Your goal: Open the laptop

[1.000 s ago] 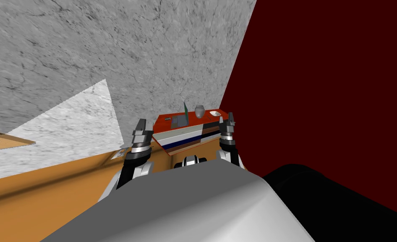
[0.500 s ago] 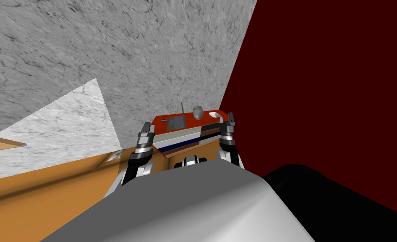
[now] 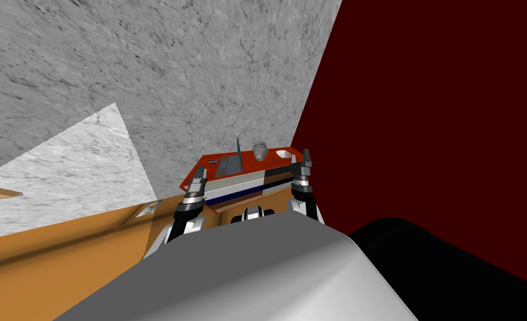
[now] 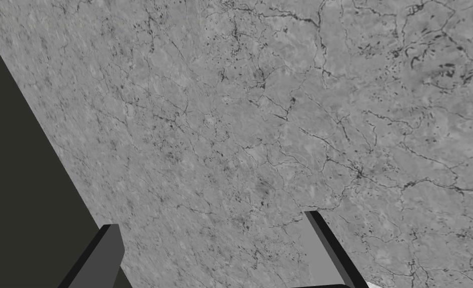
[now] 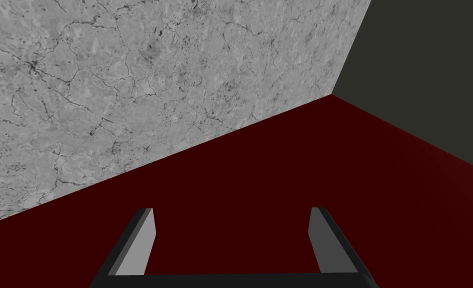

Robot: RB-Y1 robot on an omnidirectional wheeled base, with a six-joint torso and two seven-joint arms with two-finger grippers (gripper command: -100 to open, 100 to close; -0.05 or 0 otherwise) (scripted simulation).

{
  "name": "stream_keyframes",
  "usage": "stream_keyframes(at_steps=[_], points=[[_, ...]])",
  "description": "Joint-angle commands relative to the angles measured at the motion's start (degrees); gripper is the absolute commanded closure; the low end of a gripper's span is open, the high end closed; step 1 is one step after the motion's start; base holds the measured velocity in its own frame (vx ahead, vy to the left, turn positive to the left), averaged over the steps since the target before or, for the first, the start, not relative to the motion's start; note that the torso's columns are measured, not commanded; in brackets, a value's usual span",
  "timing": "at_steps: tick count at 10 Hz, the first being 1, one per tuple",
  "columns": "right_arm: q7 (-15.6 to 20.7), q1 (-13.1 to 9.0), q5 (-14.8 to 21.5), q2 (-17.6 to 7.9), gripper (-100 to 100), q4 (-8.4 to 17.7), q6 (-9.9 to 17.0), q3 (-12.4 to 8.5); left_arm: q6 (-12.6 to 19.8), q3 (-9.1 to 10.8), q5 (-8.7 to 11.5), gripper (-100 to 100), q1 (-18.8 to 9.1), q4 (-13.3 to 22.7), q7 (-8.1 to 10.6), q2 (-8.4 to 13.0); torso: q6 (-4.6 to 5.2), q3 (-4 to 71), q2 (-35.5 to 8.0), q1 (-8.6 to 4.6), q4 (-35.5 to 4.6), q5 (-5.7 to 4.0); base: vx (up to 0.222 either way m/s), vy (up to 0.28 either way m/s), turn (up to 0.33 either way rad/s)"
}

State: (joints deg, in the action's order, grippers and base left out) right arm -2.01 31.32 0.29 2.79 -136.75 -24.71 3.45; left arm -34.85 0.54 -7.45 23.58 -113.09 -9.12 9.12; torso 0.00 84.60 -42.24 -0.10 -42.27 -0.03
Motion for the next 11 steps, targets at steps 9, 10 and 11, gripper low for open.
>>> stream_keyframes(at_steps=[9, 10, 11], points=[[0.00, 0.00, 0.00, 0.00, 0, 0.00, 0.00, 0.00, -5.29, 1.97, -3.52, -100, -1.71, 13.16, -5.19, -1.22, 0.00, -0.03, -0.05, 0.05, -0.01, 0.02, 0.091, -0.117, 0.028], [0.00, 0.00, 0.00, 0.00, 0, 0.00, 0.00, 0.00, -5.78, 2.17, -3.86, -100, -1.91, 14.45, -5.69, -1.70, 0.00, -0.03, -0.03, 0.08, -0.01, 0.02, 0.101, -0.125, 0.024], [0.00, 0.00, 0.00, 0.00, 0, 0.00, 0.00, 0.00, -6.25, 2.36, -4.18, -100, -2.09, 15.68, -6.16, -2.28, 0.00, -0.04, -0.05, 0.13, -0.02, 0.04, 0.082, -0.117, 0.027]])
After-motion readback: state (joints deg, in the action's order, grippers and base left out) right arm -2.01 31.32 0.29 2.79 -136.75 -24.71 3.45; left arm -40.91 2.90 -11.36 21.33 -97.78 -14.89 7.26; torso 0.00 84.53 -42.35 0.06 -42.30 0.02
